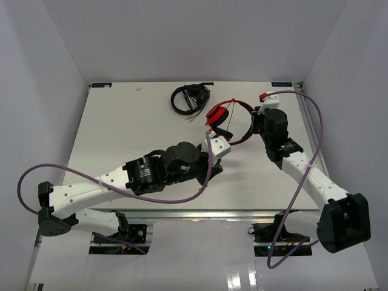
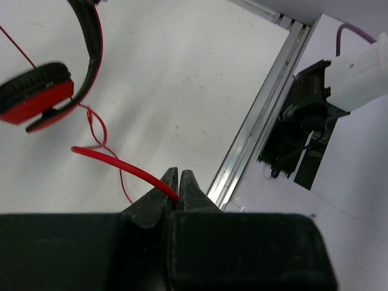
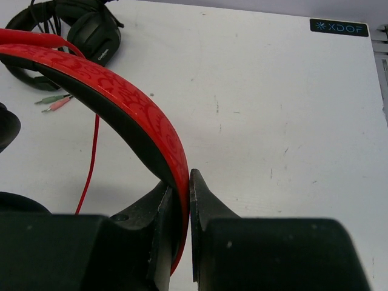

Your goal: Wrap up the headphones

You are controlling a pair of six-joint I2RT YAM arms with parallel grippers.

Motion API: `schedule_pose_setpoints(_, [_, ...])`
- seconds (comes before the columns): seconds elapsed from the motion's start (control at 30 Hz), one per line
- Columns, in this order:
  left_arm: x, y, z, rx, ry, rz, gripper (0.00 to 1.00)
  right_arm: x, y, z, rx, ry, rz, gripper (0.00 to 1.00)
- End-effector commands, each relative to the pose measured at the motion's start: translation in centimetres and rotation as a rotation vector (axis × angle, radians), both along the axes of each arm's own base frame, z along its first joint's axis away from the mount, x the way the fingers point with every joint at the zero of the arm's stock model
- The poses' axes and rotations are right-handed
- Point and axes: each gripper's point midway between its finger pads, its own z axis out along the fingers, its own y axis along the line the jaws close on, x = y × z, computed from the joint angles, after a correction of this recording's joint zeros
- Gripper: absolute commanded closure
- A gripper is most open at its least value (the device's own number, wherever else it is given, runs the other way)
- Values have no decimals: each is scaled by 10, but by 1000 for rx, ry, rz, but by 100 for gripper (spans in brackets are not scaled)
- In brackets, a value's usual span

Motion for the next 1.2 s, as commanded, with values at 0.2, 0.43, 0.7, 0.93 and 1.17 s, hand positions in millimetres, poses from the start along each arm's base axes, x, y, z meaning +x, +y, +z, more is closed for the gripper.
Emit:
schedule_pose_setpoints(0.2, [39, -5, 37, 118, -161, 16, 100, -22, 40, 45, -57, -191, 277, 92])
schedule_pose_setpoints(0.43, [97, 26, 60, 165, -235, 116, 100, -60, 61, 34, -156, -212, 526, 92])
schedule_pose_setpoints(0.7, [128, 44, 41, 231, -236, 159, 100, -91, 82, 30, -181, -191, 749, 92])
schedule_pose_setpoints(0.93, [144, 72, 29, 172, -214, 197, 100, -100, 87, 35, -134, -178, 778, 92])
schedule_pose_setpoints(1.17, [136, 91, 12, 94, -176, 193, 100, -99, 89, 47, -14, -136, 777, 92])
